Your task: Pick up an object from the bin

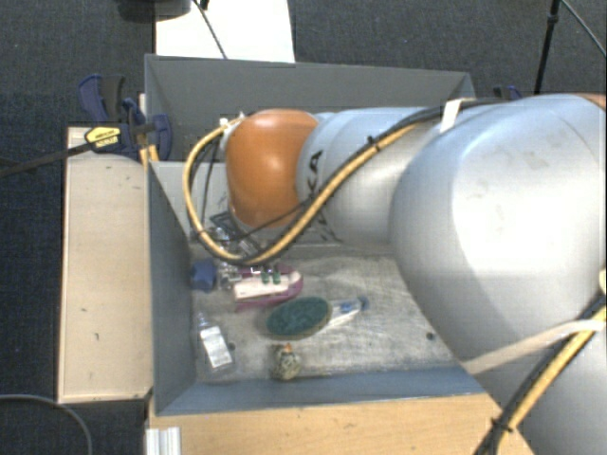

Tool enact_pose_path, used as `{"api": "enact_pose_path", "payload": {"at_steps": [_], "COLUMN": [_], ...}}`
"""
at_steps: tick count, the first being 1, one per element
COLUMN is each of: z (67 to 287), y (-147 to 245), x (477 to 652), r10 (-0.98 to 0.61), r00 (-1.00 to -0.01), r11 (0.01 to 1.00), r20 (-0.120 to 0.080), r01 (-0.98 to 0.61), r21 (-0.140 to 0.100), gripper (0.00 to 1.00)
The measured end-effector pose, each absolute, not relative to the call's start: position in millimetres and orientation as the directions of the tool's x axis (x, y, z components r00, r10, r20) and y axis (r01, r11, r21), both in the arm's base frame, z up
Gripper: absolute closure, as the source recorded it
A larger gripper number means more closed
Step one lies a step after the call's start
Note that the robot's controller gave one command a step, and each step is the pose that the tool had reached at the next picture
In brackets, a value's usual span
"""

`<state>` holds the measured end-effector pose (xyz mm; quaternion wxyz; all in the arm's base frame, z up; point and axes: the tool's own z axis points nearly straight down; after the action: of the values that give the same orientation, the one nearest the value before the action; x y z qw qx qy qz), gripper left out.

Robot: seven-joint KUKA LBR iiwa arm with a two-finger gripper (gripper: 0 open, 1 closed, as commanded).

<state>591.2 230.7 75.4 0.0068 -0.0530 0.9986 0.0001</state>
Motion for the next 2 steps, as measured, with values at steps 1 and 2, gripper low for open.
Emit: {"api": "enact_pose_path", "payload": {"at_steps": [1, 2], "z": [75.5, 71.4], "y": [236.4, 244.3], "x": [598.0, 592.0], "r10": [-0.449, -0.449], "r00": [-0.893, -0.893], "r11": [0.894, 0.893], "r20": [-0.012, -0.005], "r01": [-0.449, -0.449], "r21": [-0.017, -0.001], "gripper": [1.0, 0.0]}}
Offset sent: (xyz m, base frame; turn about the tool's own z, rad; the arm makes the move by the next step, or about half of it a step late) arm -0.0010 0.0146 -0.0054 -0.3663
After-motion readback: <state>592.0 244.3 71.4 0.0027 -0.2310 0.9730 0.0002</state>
